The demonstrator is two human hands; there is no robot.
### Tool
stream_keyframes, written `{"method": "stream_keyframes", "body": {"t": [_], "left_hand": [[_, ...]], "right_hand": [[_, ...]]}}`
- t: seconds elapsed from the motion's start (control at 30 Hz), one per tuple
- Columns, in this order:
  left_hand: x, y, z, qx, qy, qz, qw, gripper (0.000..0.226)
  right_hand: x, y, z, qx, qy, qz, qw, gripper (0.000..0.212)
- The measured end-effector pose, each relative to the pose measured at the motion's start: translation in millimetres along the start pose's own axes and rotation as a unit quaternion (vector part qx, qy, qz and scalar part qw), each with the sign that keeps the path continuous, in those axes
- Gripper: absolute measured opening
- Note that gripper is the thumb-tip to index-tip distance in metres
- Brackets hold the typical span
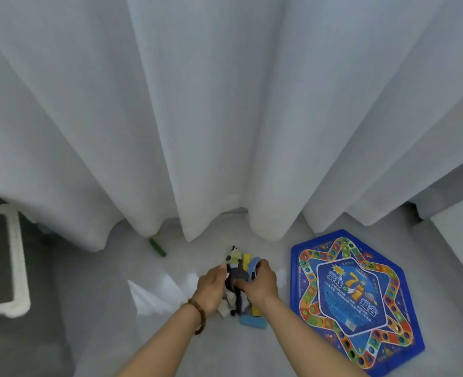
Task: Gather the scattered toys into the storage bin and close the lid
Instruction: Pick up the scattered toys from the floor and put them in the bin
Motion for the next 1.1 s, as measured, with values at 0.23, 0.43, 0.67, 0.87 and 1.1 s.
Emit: {"method": "stream_keyframes", "body": {"t": [0.23,0.43,0.67,0.87,1.1], "left_hand": [[15.9,11.5,8.3,-0.046,-0.056,0.076,0.994,0.048],[9.9,6.8,8.1,-0.045,-0.037,0.096,0.994,0.051],[-10.0,-3.0,10.6,0.013,0.019,0.038,0.999,0.035],[-5.7,2.4,20.1,0.061,0.028,-0.033,0.997,0.038],[3.6,-7.4,20.3,0.041,0.017,-0.060,0.997,0.041]], "right_hand": [[-5.8,-0.3,-0.7,-0.010,0.001,-0.102,0.995,0.019],[-15.5,-1.1,1.8,0.003,-0.018,-0.155,0.988,0.020],[-42.6,0.4,6.9,0.025,-0.062,-0.228,0.971,0.022],[-61.0,25.2,18.1,0.014,-0.056,-0.180,0.982,0.011],[-37.3,49.6,48.4,0.058,0.001,-0.211,0.976,0.026]]}}
Point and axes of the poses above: each hand's wrist, its own z-axis away from the middle knuckle, its own x-axis out of the palm, y = z × x, the point moved 9 cm from there along -z, towards the middle knuckle, and after that the axes turned 11 degrees about y, right-handed, at the moved point
